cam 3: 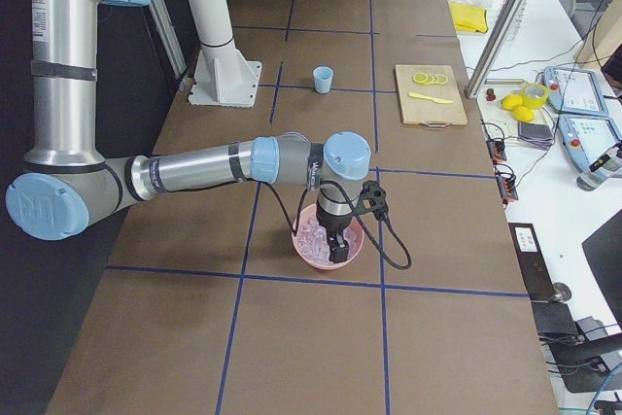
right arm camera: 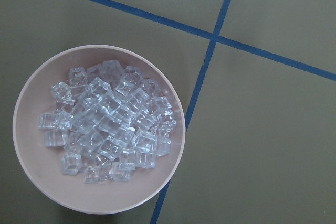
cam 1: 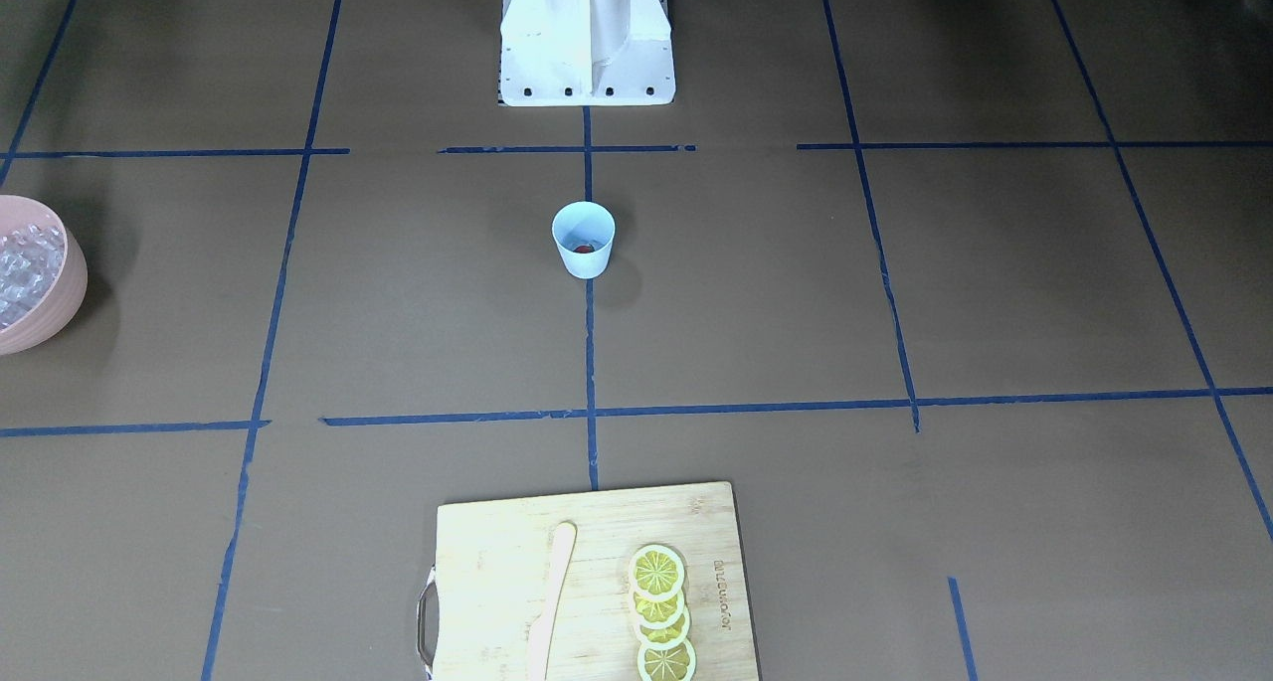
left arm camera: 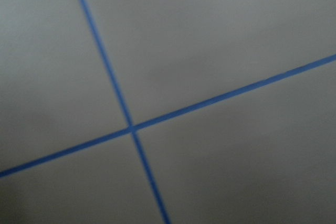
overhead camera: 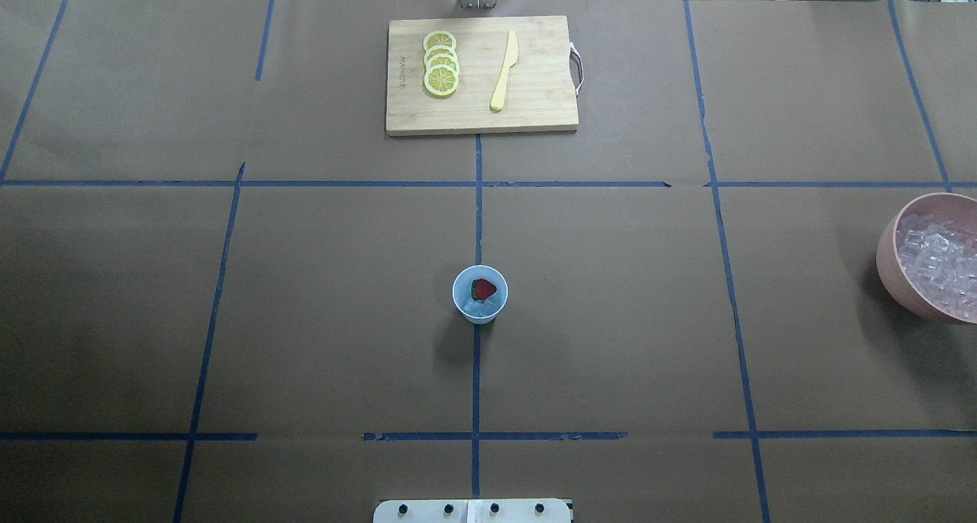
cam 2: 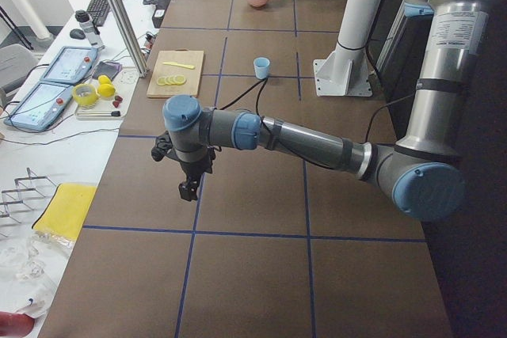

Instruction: Put ice and strawberries in cup

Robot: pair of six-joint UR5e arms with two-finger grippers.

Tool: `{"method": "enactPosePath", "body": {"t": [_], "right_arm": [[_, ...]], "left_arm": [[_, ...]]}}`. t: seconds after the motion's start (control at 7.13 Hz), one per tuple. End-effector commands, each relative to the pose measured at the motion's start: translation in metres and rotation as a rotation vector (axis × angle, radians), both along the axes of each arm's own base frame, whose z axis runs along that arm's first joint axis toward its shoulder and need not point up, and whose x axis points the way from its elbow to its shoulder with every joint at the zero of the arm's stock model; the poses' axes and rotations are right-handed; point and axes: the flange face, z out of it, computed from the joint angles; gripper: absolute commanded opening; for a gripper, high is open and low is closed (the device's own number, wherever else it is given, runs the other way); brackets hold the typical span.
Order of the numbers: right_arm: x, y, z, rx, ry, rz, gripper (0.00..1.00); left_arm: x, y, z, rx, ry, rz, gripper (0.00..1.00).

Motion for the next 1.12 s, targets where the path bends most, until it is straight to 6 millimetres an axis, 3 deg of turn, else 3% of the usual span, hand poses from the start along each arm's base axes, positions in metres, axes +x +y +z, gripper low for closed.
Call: {"method": "enactPosePath", "body": {"t": [0.0, 0.14, 0.7, 0.98], "right_arm": [[0.0, 0.0, 0.0, -0.001, -0.001, 0.001, 0.99], [0.0, 0.001, 0.0, -0.003, 0.001, 0.001, 0.99], [0.0, 0.001, 0.0, -0.003, 0.001, 0.001, 0.99], [0.0, 0.005, 0.004, -0.008, 0.001, 0.0, 0.99]], "left_arm": [[-0.019, 0.06, 0.056, -0.037, 0.005, -0.039, 1.0], [-0.019, 0.08, 0.074, -0.044, 0.004, -0.042, 1.0], [-0.02, 0.077, 0.066, -0.029, -0.003, -0.044, 1.0], [-0.019, 0.08, 0.073, -0.043, -0.005, -0.041, 1.0]]}}
